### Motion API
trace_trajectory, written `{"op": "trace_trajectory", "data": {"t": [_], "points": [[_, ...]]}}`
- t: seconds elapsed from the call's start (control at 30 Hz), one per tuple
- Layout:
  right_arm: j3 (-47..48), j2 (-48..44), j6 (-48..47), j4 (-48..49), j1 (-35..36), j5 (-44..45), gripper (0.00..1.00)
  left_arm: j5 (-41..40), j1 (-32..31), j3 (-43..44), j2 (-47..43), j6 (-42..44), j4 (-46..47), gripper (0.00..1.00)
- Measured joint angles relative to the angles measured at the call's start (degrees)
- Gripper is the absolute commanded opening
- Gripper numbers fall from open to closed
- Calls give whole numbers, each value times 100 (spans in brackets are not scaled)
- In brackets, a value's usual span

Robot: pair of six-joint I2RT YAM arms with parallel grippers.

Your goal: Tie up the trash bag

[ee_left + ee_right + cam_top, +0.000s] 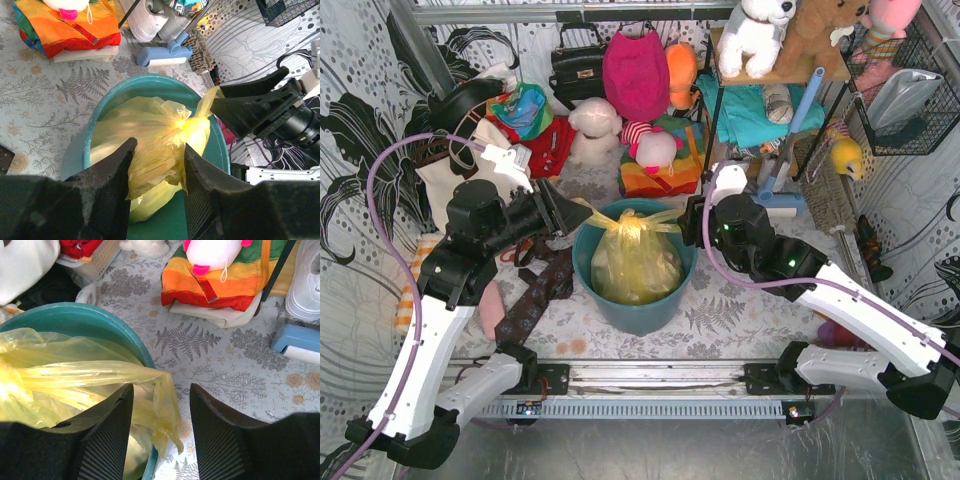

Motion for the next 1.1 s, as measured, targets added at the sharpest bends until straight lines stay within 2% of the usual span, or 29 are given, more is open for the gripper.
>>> {"op": "trace_trajectory", "data": {"t": [0.1, 0.17, 0.3, 0.33, 0.37, 0.53, 0.8, 0.97, 1.1], "points": [[0, 114, 0, -24, -13, -114, 32, 4, 0, 0, 0, -2, 11, 46], [0, 155, 7, -63, -13, -234, 20, 4, 0, 0, 0, -2, 11, 41], [46, 153, -17, -160, -13, -313, 2, 11, 0, 0, 0, -26, 20, 12], [85, 153, -17, -195, -24, -302, 0, 9, 0, 0, 2, -26, 28, 5], [127, 153, -20, -212, -22, -293, 0, 9, 0, 0, 2, -37, 39, 0], [647, 140, -111, -295, -22, -275, 0, 7, 0, 52, 42, -15, 17, 0], [2205, 271, -378, -636, -13, 101, 0, -245, -2, 846, 140, 205, -140, 0], [2063, 282, -474, -909, 0, 767, 0, -629, -2, 721, -190, 278, -190, 0], [1351, 181, -413, -1027, 28, 1174, 0, -857, -11, 24, -562, 262, -190, 0]]}}
